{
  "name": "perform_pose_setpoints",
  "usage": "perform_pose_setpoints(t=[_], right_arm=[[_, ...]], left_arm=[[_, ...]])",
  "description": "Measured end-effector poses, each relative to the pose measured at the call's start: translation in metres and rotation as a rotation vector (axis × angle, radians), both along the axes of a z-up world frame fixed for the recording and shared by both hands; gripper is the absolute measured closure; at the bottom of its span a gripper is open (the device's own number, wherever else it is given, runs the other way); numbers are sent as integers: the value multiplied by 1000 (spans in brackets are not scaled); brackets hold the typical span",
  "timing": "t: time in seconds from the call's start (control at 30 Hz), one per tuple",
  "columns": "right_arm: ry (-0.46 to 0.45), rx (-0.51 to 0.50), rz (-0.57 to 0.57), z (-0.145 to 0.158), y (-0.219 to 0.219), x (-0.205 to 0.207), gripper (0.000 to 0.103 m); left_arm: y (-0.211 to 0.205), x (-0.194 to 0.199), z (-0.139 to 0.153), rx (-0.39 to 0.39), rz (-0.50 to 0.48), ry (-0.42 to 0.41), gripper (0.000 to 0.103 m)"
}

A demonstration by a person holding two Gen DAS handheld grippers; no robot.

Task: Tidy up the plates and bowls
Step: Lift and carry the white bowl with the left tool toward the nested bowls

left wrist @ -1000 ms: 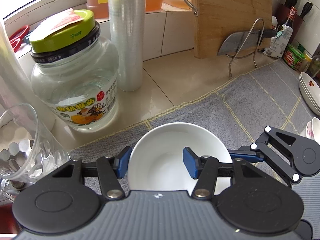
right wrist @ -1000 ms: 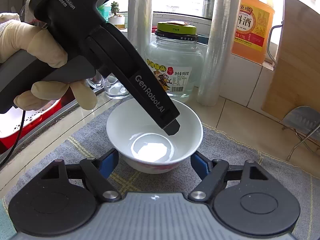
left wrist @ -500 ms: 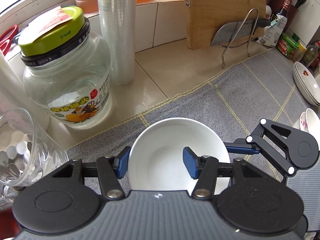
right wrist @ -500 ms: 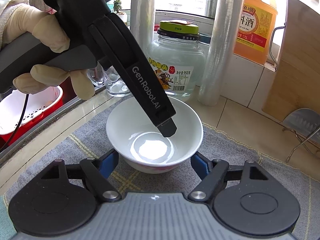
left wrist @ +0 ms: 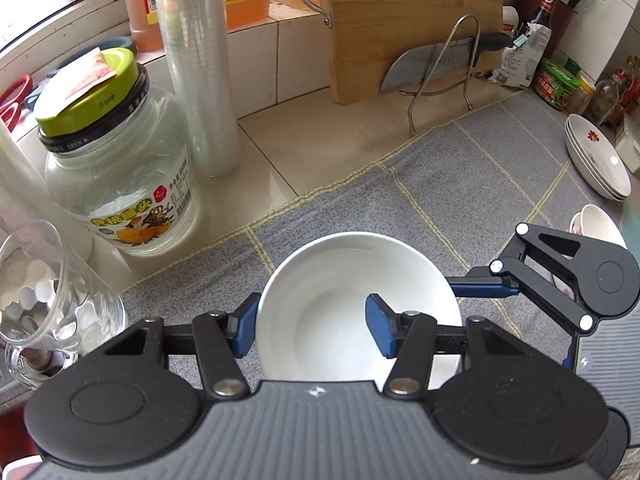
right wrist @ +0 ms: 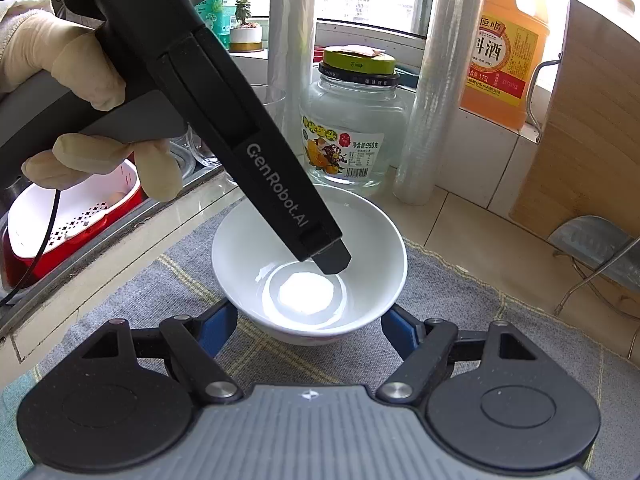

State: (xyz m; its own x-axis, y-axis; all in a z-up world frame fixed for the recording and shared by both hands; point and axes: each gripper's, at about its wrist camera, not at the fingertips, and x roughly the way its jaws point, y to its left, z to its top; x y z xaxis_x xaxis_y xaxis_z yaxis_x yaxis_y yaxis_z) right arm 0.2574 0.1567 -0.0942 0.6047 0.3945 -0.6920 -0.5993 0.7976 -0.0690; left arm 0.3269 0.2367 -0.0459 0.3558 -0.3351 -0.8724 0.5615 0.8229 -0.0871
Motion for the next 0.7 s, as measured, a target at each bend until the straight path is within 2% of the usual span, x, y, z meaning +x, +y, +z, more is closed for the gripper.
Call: perform_pose_setpoints(t=[0.37, 0.7], right_arm=[[-22, -4, 8, 23, -31, -35, 20], [-41, -3, -5, 40, -75, -68, 20]], left_arm=[[-33, -35, 21, 4, -16, -33, 49], [-80, -68, 39, 10, -51, -59, 48]])
